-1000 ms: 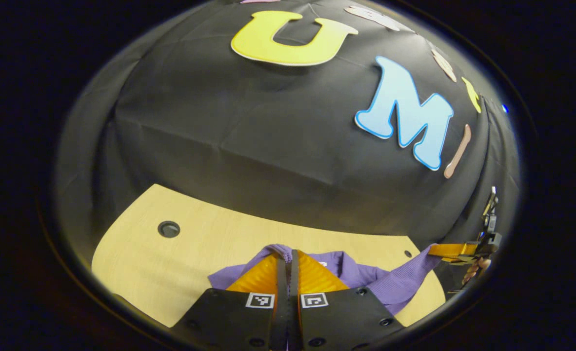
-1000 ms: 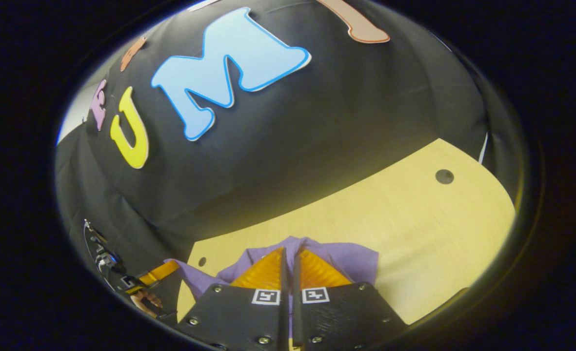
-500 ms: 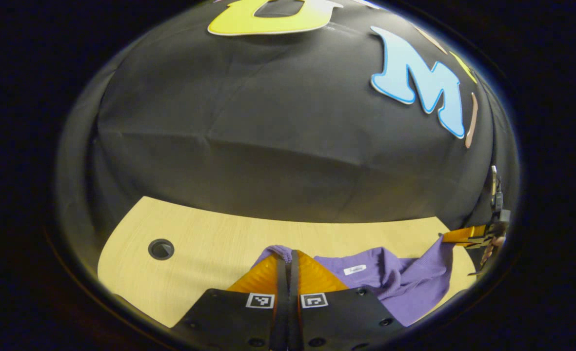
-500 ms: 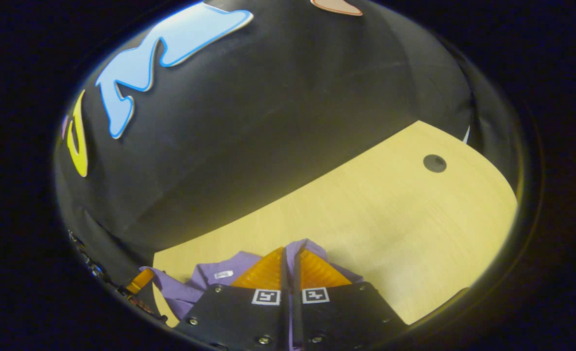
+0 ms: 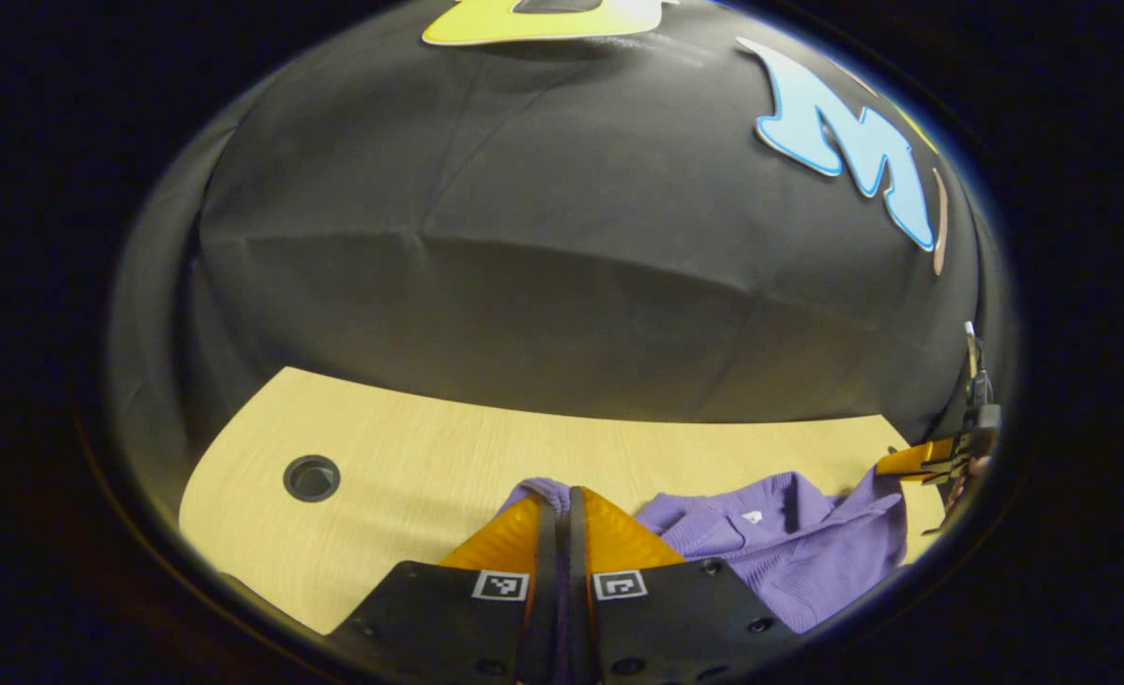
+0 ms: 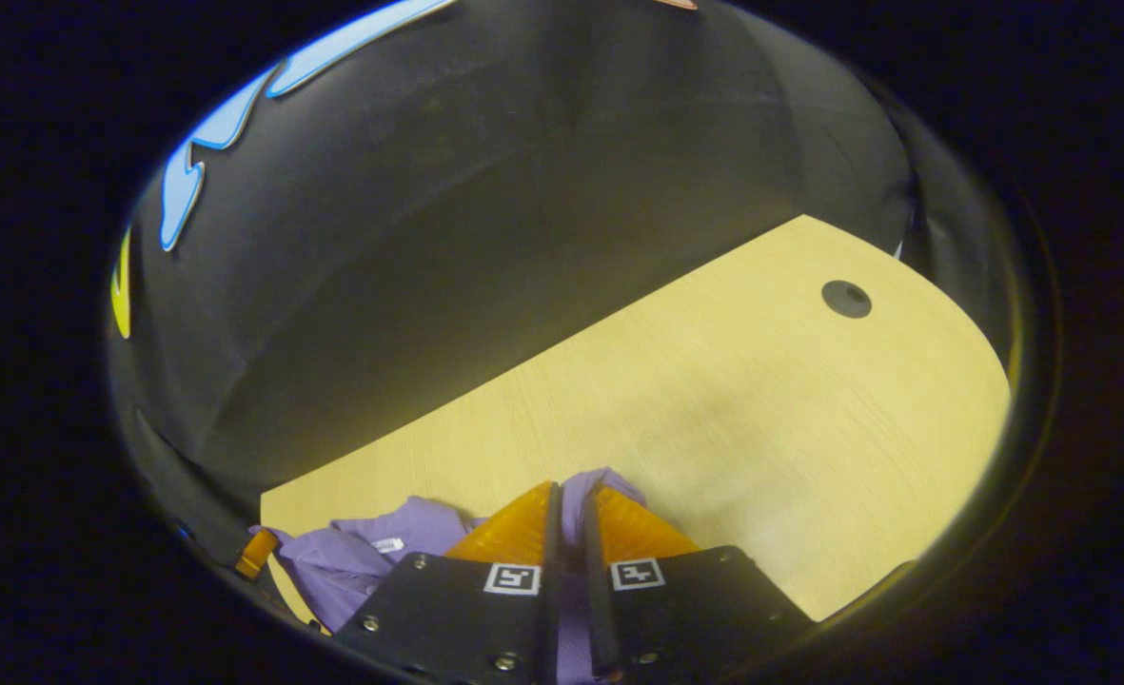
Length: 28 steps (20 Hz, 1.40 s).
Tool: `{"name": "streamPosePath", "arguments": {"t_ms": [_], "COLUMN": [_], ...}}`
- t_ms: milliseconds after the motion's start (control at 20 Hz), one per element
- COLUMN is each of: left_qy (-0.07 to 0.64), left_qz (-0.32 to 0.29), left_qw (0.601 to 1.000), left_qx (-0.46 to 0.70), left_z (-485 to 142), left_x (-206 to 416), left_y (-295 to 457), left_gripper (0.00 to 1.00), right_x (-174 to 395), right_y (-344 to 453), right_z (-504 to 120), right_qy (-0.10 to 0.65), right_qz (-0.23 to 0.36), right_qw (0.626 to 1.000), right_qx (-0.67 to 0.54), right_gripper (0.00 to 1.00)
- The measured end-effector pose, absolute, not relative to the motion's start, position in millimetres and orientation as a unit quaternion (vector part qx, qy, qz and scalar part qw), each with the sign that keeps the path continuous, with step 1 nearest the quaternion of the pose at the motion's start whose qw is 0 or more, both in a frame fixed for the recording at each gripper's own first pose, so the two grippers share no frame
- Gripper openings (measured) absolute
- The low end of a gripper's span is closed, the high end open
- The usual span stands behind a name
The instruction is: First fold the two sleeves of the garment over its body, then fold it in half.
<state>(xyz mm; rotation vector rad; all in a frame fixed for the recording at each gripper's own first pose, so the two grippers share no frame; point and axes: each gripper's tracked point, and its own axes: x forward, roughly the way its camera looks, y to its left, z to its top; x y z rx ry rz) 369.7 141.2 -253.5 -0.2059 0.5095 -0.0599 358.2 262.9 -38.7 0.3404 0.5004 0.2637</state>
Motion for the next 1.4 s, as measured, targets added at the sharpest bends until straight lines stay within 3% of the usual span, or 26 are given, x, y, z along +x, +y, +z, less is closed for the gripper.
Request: {"name": "streamPosePath", "arguments": {"t_ms": [50, 200, 250, 300, 400, 500, 550, 650, 700, 1000, 1400], "left_qy": [0.247, 0.223, 0.213, 0.206, 0.2, 0.192, 0.187, 0.179, 0.175, 0.127, 0.073], "left_qz": [-0.028, -0.024, -0.025, -0.026, -0.022, -0.012, -0.008, 0.004, 0.009, 0.03, 0.036], "left_qw": [0.964, 0.971, 0.972, 0.973, 0.974, 0.976, 0.977, 0.978, 0.979, 0.986, 0.994], "left_qx": [-0.097, -0.088, -0.092, -0.096, -0.101, -0.102, -0.104, -0.106, -0.108, -0.098, -0.078], "left_z": [-249.8, -226.2, -216.0, -209.4, -198.0, -184.4, -176.7, -162.0, -154.5, -100.4, -36.9], "left_x": [370.0, 372.2, 371.4, 370.3, 366.0, 360.5, 357.1, 350.1, 345.1, 302.5, 229.4], "left_y": [142.5, 144.8, 144.2, 142.1, 140.0, 142.5, 142.9, 145.4, 146.6, 147.6, 120.7], "left_gripper": [0.16, 0.44, 0.53, 0.58, 0.75, 0.89, 0.87, 0.93, 0.9, 0.95, 0.92], "right_x": [358.9, 354.5, 349.6, 345.8, 333.9, 324.0, 320.6, 306.2, 301.1, 246.6, 162.0], "right_y": [264.2, 261.8, 260.6, 261.6, 261.4, 258.2, 256.5, 255.7, 252.2, 247.4, 211.2], "right_z": [-34.4, -14.0, -6.4, 2.0, 12.4, 22.5, 28.6, 44.2, 51.1, 97.4, 137.6], "right_qy": [0.238, 0.212, 0.205, 0.199, 0.188, 0.172, 0.161, 0.137, 0.123, 0.057, -0.029], "right_qz": [0.13, 0.131, 0.131, 0.137, 0.142, 0.146, 0.148, 0.15, 0.151, 0.173, 0.187], "right_qw": [0.948, 0.954, 0.955, 0.956, 0.959, 0.964, 0.967, 0.973, 0.976, 0.982, 0.982], "right_qx": [0.167, 0.168, 0.167, 0.167, 0.157, 0.139, 0.129, 0.107, 0.095, 0.051, -0.003], "right_gripper": [0.19, 0.39, 0.33, 0.42, 0.7, 0.79, 0.93, 0.94, 0.94, 0.95, 0.97]}}
